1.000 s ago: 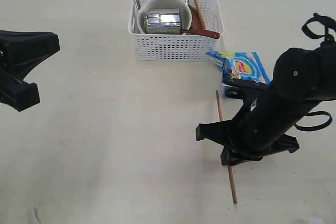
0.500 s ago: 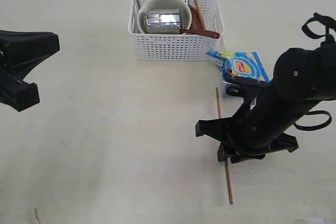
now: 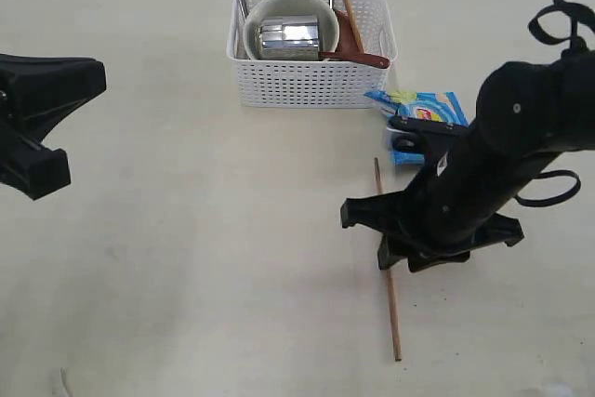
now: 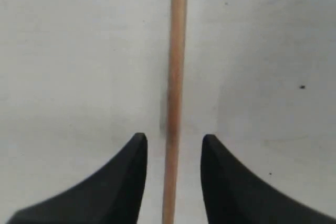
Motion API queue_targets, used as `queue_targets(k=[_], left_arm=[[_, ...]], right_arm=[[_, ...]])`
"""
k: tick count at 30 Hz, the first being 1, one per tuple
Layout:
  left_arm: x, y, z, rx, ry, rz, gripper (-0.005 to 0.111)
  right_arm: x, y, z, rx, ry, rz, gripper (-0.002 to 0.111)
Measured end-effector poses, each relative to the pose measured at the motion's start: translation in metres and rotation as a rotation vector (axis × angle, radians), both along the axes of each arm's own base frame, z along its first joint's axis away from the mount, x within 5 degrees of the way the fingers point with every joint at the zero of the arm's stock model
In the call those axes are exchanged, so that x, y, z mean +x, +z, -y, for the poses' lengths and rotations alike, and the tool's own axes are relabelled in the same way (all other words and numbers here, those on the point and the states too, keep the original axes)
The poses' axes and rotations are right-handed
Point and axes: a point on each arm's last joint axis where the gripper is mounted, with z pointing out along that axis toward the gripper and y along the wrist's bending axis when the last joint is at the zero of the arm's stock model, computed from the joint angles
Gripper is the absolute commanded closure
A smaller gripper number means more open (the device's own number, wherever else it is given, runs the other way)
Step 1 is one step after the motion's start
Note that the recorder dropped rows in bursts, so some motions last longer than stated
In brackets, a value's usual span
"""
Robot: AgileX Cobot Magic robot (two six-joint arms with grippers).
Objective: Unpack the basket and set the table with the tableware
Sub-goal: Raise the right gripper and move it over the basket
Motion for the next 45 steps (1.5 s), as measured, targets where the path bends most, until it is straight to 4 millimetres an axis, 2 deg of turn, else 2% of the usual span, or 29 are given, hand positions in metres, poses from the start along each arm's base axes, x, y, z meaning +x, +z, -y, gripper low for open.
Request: queue_targets(k=[4,8,9,14,16,20,23,25,28,33,37,45], left_arm=[[-0.001,-0.005,-0.001,0.009,0.001,-0.014,0.107],[-0.002,-0.013,-0.003,0.018,0.019,-0.035,0.107],[-0.002,-0.013,-0.003,0.012,0.023,-0.038,0.107],[-0.002,-0.013,-0.003,0.003,0.022,-0.044,0.107],[-0.003,-0.017,-0.002,0.004,0.014,-0.055,0.107],[-0.005,-0.026,-0.005,0.02,0.03,-0.079,0.107],[-0.005,-0.026,-0.005,0.019,0.033,-0.079,0.107],[-0.005,-0.026,-0.005,0.019,0.033,-0.079,0.107],[-0.005,-0.026,-0.005,0.014,0.035,-0.082,0.107],[-0.005,-0.026,-0.005,0.014,0.035,-0.082,0.107],[-0.005,-0.026,-0.005,0.014,0.035,-0.082,0.107],[-0.005,-0.026,-0.005,0.013,0.035,-0.082,0.107]], right_arm=[[0.01,0.024,-0.008,0.02,0.06,0.019,0.074],[0.022,0.081,-0.016,0.102,0.16,0.195,0.074],[0.024,0.1,-0.016,0.122,0.178,0.269,0.074],[0.025,0.148,-0.011,0.14,0.22,0.452,0.074],[0.023,0.159,-0.007,0.128,0.239,0.505,0.074],[0.026,0.166,-0.004,0.122,0.243,0.587,0.074],[0.033,0.171,0.003,0.109,0.223,0.601,0.074],[0.047,0.177,0.013,0.078,0.204,0.591,0.074],[0.078,0.186,0.033,0.056,0.173,0.59,0.074],[0.106,0.187,0.048,0.086,0.156,0.569,0.074],[0.117,0.185,0.051,0.114,0.182,0.5,0.074],[0.128,0.185,0.048,0.129,0.211,0.496,0.074]])
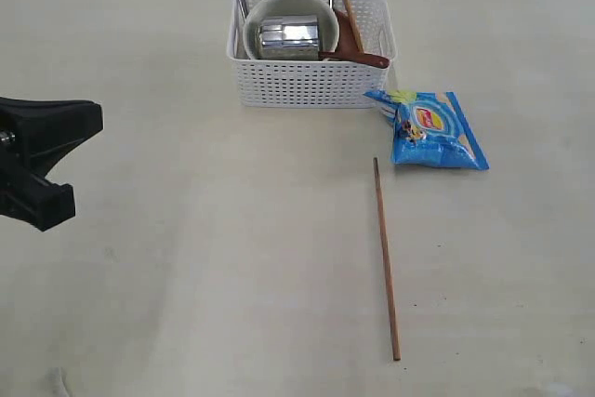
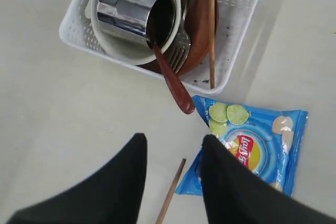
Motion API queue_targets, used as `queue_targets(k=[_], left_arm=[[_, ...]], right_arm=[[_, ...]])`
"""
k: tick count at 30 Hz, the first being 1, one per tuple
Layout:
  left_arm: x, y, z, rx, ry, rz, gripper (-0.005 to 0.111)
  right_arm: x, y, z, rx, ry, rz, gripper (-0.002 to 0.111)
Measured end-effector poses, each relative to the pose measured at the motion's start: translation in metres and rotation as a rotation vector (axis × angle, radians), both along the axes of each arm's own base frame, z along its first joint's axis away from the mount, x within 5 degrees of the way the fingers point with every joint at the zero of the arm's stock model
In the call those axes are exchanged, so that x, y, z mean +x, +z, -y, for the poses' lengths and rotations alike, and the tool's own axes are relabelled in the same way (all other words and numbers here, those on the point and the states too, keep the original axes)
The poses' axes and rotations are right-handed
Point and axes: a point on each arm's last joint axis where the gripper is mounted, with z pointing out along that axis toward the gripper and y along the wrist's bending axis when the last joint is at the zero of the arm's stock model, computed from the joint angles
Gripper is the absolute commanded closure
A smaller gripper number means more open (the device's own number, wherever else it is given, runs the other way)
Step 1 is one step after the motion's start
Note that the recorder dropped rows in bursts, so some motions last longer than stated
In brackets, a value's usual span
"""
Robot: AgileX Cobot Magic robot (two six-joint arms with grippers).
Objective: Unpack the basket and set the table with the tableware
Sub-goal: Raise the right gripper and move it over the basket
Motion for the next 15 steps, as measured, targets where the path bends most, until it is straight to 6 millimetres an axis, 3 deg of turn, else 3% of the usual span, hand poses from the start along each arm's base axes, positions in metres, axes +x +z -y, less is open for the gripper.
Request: queue_targets(k=[10,15], left_arm=[[0.0,0.0,0.0,0.0,0.0,0.0,0.107],[0.001,0.0,-0.002,0.006,0.02,0.005,0.107]], right_arm=[[0.006,0.02,-0.001,-0.003,0.038,0.093,0.073],[0.013,0.019,-0.004,-0.009,0.059,0.066,0.055]])
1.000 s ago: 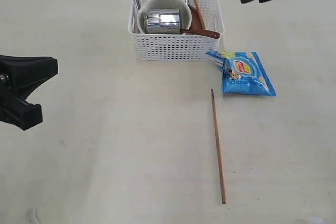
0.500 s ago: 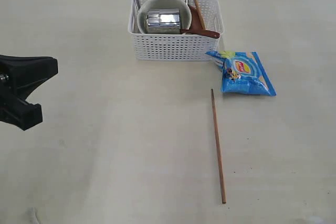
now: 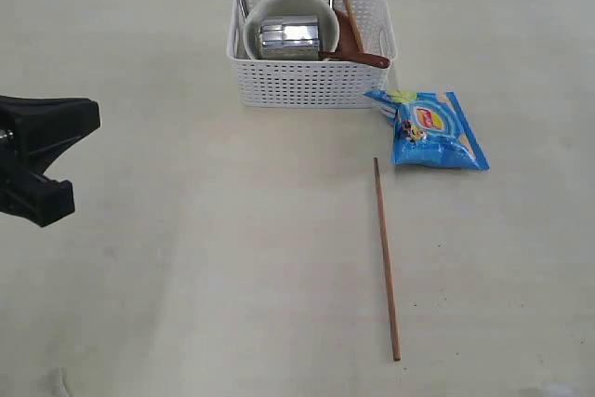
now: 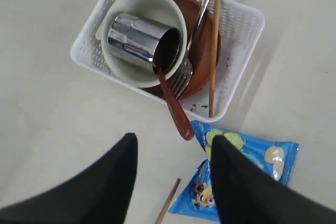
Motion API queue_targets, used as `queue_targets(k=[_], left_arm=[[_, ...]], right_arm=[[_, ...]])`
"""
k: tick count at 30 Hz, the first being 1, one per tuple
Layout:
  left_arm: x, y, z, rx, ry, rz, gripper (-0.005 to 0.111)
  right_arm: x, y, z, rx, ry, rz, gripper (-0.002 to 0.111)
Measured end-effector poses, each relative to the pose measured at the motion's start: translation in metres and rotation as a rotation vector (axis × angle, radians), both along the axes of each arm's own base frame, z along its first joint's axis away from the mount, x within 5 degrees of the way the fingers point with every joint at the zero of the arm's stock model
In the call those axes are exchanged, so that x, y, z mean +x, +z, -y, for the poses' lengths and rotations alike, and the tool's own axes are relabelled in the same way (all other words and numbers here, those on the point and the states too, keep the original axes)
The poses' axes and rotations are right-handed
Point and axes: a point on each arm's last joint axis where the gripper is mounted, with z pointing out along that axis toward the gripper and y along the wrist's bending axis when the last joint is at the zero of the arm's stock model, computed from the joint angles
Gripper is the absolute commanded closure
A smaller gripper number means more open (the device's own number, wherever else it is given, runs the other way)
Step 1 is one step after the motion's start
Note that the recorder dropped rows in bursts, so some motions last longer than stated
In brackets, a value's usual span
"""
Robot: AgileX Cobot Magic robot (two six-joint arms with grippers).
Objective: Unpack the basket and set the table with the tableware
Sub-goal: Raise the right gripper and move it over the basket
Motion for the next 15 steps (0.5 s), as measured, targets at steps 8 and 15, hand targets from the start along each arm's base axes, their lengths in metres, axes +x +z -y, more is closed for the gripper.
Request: queue_targets(k=[8,15], left_arm=[[0.001,0.0,-0.002,0.008,0.026,0.007,0.107],[0.001,0.0,-0.002,0.008,0.028,0.007,0.107]], right_arm=[[0.017,-0.037,-0.005,-0.041,0.05,-0.115,0.052],[0.032,-0.072,-0.009,-0.093,0.187,-0.146,0.052]])
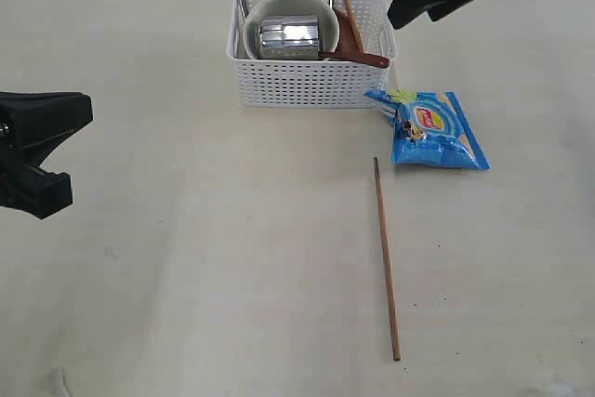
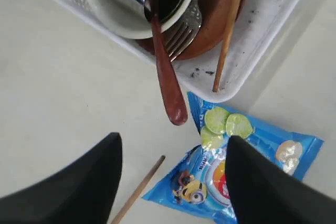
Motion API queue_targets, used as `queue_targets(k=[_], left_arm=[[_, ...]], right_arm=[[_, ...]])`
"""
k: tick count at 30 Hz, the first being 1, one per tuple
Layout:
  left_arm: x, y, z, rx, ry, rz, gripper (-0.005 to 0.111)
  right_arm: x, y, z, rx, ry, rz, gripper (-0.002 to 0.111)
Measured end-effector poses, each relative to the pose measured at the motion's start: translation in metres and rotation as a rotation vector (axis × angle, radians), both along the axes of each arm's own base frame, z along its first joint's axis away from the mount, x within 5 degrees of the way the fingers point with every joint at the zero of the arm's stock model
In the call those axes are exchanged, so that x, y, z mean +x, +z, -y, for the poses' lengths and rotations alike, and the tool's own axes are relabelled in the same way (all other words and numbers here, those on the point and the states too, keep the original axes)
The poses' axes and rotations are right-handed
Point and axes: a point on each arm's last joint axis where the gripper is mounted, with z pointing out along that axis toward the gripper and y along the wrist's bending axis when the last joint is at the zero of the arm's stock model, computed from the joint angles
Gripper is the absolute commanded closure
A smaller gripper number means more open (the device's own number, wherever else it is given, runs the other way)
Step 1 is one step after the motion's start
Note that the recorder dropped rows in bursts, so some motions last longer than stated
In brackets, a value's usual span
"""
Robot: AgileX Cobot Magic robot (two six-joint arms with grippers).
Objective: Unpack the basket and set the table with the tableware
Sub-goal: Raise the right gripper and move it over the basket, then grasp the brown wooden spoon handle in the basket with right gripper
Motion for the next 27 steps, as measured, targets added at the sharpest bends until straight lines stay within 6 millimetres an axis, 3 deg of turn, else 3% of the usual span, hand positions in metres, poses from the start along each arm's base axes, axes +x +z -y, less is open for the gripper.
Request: queue_targets(k=[6,14,20,27], left_arm=[[0.0,0.0,0.0,0.0,0.0,0.0,0.107],[0.0,0.0,0.0,0.0,0.0,0.0,0.107],[0.0,0.0,0.0,0.003,-0.001,0.002,0.107],[0.0,0.0,0.0,0.003,-0.001,0.002,0.107]], right_arm=[[0.013,-0.025,-0.011,-0.033,0.142,-0.004,0.052],[0.029,-0.041,-0.049,-0.187,0.304,0.055,0.052],[0.034,-0.06,-0.059,-0.282,0.355,0.054,0.053],[0.036,-0.066,-0.059,-0.294,0.353,0.049,0.077]])
